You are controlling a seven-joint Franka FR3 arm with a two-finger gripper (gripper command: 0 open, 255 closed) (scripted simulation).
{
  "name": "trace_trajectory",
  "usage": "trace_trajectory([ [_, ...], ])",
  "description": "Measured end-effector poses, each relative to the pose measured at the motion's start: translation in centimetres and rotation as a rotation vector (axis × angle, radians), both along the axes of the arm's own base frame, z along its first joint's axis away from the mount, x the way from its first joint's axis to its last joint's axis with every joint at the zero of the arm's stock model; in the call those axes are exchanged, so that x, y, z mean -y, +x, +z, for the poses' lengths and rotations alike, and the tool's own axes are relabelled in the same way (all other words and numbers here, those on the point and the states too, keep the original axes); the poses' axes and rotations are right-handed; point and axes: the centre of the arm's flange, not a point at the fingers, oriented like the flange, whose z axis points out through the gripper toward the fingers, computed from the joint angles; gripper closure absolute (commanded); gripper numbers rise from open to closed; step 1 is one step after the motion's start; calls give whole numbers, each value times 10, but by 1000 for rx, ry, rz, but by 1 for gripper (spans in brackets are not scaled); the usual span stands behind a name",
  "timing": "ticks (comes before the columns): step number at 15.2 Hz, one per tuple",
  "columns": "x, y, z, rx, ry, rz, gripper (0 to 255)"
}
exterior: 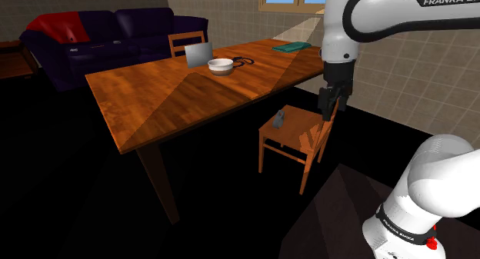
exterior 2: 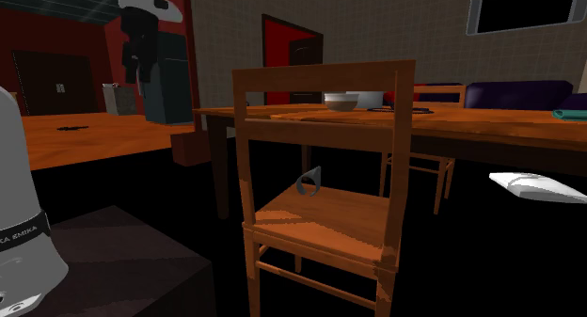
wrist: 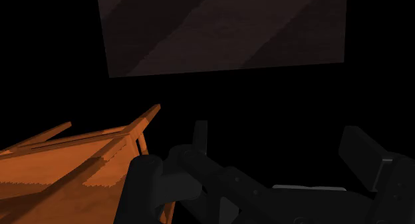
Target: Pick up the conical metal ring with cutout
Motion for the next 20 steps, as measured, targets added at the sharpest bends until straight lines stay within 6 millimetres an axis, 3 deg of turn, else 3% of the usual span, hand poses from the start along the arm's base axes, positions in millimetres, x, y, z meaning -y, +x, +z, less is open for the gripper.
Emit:
trace_trajectory([
  [4, 11, 8, -18, 22, -9, -2, 0],
  [12, 50, 55, -93, 110, -43, -6, 0],
  [20, 93, 109, -155, 202, -78, -10, 0],
])
